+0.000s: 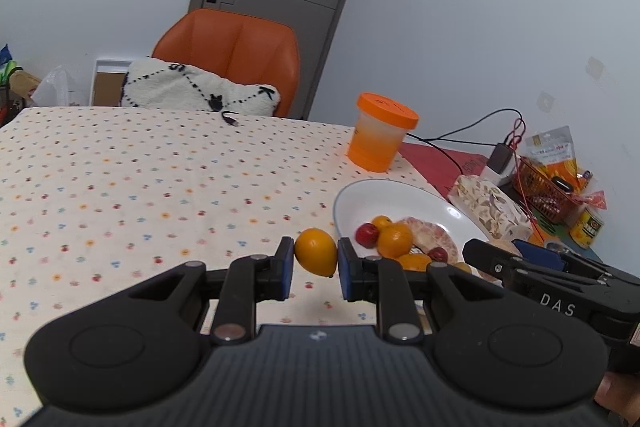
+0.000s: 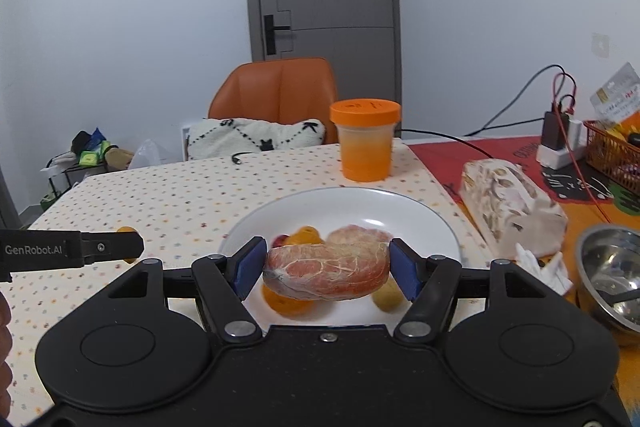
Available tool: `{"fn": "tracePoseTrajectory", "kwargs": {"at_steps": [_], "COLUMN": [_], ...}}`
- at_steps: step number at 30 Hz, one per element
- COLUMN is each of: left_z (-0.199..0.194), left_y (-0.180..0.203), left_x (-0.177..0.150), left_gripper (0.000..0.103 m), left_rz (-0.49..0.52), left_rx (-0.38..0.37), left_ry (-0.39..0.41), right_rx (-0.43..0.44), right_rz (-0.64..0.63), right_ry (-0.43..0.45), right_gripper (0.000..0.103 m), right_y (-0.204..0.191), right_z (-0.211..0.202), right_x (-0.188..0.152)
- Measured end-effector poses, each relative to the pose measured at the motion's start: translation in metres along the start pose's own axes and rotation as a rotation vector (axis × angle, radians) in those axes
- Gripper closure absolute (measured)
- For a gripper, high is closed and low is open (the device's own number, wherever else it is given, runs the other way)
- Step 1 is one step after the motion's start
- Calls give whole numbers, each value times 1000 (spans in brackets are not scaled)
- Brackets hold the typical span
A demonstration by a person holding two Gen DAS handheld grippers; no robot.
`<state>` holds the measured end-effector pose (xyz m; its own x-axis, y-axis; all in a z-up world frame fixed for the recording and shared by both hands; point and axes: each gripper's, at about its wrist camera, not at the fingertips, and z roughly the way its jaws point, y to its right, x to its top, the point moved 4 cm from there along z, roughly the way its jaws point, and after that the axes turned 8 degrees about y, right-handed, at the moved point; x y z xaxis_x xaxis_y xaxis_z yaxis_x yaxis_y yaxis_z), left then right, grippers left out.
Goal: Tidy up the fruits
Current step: 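Carry the mandarin and pomelo segment over the white plate with both tools, then open both tools to release the mandarin and pomelo segment onto the plate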
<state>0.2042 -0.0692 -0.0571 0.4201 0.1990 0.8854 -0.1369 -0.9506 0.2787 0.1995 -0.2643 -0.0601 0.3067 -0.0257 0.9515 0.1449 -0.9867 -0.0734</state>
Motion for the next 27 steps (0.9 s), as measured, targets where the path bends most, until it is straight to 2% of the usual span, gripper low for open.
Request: {"fn": "tracePoseTrajectory", "kwargs": {"at_steps": [11,13,15,17,27], "left_z": [22,26,30,34,54], "left_y": [18,19,20,21,37], "left_x": [-3,-3,-4,-3,1], "left_gripper": [82,82,82,82,82], "left_rz": [34,39,43,47,74], "left_rx": [-15,-12,-7,-3,-15], "left_ry": [-28,-34,-42,-47,-61], "right_rx": [-3,16,28,22,17], "right_rz": [32,45,55,51,108], "right_ry": [-28,-37,-40,-38,-36], "right_gripper": [39,37,28,22,22], "right_y": [18,19,19,20,41], "right_z": [15,19,22,24,18], "right_x": [-12,-14,-17,-19,-20]}}
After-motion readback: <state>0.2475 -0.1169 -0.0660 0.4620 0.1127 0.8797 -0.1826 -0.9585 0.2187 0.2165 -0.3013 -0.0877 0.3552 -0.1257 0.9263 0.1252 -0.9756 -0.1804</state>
